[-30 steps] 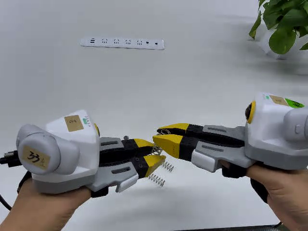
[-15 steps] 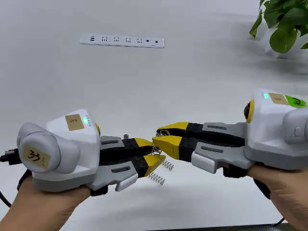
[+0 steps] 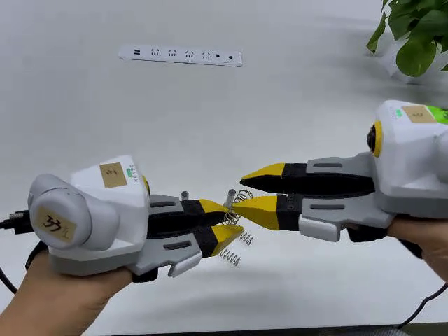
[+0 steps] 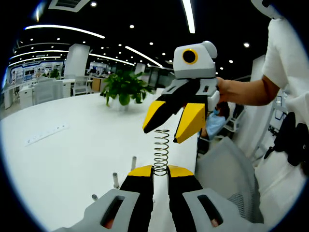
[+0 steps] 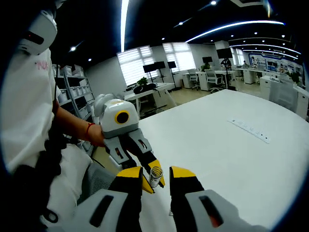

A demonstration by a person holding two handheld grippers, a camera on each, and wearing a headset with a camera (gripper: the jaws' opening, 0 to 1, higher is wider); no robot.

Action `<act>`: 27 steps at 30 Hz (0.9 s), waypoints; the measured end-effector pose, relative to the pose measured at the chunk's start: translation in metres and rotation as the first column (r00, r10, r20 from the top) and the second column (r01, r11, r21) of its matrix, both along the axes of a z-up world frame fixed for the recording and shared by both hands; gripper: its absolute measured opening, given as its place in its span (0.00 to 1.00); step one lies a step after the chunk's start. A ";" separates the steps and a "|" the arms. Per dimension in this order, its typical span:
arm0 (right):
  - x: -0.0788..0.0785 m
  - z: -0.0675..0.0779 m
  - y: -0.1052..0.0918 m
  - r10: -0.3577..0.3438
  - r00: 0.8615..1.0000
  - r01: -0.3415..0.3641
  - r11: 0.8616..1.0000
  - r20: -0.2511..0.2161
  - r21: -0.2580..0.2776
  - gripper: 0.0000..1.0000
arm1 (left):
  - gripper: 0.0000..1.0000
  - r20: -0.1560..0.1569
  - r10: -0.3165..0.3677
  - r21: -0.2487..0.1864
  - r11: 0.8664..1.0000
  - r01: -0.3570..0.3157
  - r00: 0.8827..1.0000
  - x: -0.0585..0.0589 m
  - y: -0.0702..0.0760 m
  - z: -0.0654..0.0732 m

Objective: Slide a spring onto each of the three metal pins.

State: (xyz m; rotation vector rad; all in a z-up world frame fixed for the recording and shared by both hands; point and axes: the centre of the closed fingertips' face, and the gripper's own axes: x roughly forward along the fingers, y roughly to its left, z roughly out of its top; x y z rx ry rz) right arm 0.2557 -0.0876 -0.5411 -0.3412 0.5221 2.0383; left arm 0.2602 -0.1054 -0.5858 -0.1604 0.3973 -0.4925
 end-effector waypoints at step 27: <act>-0.020 -0.018 -0.007 0.603 0.726 -0.511 0.795 0.332 -0.327 0.16 | 0.10 0.015 -0.053 0.037 0.998 0.053 0.998 -0.009 -0.003 0.002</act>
